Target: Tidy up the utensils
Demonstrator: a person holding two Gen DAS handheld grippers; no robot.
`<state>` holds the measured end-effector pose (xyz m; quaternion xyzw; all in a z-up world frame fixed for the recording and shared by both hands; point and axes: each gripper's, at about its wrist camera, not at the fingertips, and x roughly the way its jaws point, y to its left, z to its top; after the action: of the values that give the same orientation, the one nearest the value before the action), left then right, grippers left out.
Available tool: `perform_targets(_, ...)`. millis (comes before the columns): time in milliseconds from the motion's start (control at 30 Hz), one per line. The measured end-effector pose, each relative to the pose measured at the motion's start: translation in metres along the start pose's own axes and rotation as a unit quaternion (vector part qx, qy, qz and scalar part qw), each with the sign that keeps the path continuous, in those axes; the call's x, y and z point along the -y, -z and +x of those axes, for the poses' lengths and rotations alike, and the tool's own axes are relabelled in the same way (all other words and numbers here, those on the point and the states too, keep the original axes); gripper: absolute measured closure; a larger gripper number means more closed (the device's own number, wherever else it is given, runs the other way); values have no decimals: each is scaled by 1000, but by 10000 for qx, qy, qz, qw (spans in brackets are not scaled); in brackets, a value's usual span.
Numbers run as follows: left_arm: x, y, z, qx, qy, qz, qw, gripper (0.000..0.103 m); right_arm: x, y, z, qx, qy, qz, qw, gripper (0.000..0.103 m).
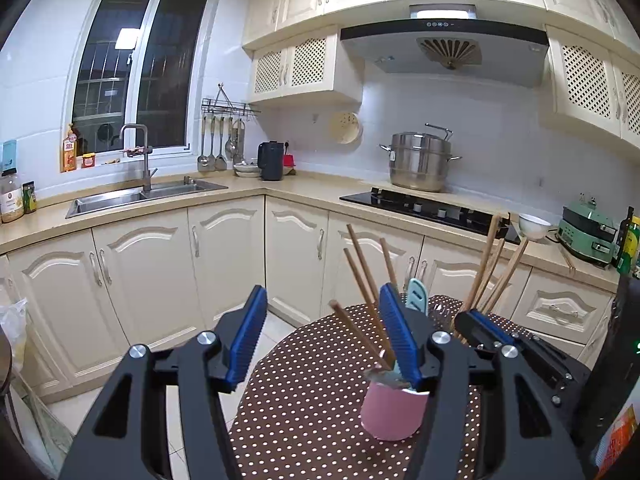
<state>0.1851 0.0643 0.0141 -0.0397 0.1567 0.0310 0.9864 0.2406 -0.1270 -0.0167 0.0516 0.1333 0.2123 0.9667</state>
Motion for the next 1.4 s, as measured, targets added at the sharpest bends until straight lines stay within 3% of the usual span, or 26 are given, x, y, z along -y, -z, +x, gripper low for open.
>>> perform_targets(233,-10,7,-2,-162,-67,-9,9998,42,-1,10,5,-263,-5,51,9996,96)
perform_targets(500,-15,13,-11,-266,-139,38,9995,41,-6,6,-8,-271,86,138,9995,96)
perform_targets(567,-16,14,-14,-274,-142,19,9995,41,-8,5,-10,-336,107,157,9993,84)
perform_targets(633,-16,14,-16,-287,-146,18,9995,40,-9,5,-17,-288,124,198,9993,42)
perform_targets(1167,-9,17,-70,-69,-39,9,10000,39,-23,-6,-87,116,122,230,9996,35)
perform_targets(1267,-6,22,-86,-13,8,56,10000,30,-26,-4,-108,225,165,291,9992,32)
perform_targets(1400,1,26,-107,106,31,193,9998,29,-34,0,-131,248,265,191,9992,30)
